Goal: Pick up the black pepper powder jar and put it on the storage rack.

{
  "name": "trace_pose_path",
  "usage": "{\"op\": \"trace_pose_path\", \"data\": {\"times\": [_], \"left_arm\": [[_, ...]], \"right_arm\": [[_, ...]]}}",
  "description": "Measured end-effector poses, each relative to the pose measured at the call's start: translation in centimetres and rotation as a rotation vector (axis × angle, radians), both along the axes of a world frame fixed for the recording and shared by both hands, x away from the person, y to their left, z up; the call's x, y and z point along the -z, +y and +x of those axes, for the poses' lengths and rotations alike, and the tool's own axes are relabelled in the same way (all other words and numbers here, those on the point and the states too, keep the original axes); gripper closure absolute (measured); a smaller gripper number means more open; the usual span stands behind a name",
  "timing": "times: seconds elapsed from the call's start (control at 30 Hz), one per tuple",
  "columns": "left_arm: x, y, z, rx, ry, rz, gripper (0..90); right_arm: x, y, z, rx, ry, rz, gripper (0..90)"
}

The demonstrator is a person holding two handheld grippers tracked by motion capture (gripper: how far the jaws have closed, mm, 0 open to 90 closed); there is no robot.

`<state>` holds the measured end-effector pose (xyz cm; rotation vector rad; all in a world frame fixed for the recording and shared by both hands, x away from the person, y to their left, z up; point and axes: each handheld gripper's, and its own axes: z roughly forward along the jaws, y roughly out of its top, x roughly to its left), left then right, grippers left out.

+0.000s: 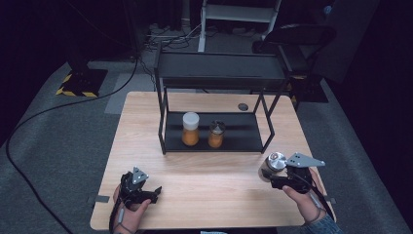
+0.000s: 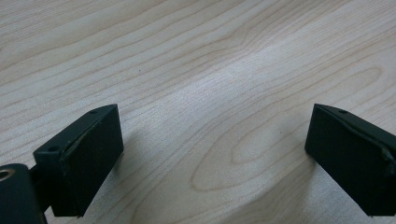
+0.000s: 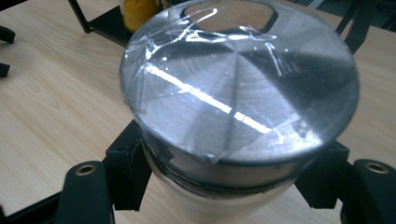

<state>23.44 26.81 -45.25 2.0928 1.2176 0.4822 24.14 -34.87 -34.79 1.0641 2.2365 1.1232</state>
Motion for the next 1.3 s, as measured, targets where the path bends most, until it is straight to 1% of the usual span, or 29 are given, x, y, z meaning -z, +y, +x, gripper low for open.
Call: {"op": "trace_pose_path", "data": {"times": [0.27, 0.67, 0.83, 1.07, 1.2, 1.3], "left_arm": [[0.0, 0.0, 0.0, -0.003, 0.000, -0.002, 4.2], [0.0, 0.0, 0.0, -0.008, 0.001, -0.001, 4.1], [0.0, 0.0, 0.0, -0.008, 0.001, -0.001, 4.1], [0.0, -0.1, 0.1, -0.011, 0.001, -0.001, 4.0], [0.0, -0.1, 0.1, -0.015, 0.001, -0.002, 4.0], [0.0, -0.1, 0.0, -0.015, 0.001, -0.002, 4.0]], "right_arm": [[-1.7, -0.1, 1.4, -0.005, -0.007, -0.007, 31.7], [-3.4, 0.6, 3.5, -0.009, -0.024, -0.009, 31.8], [-3.7, 1.0, 4.4, -0.012, -0.019, -0.003, 31.8], [-4.0, 2.1, 6.0, -0.013, -0.014, -0.013, 31.8], [-3.9, 2.9, 6.9, -0.008, -0.020, -0.017, 31.8], [-3.7, 3.3, 7.8, -0.005, -0.014, -0.008, 31.8]]}}
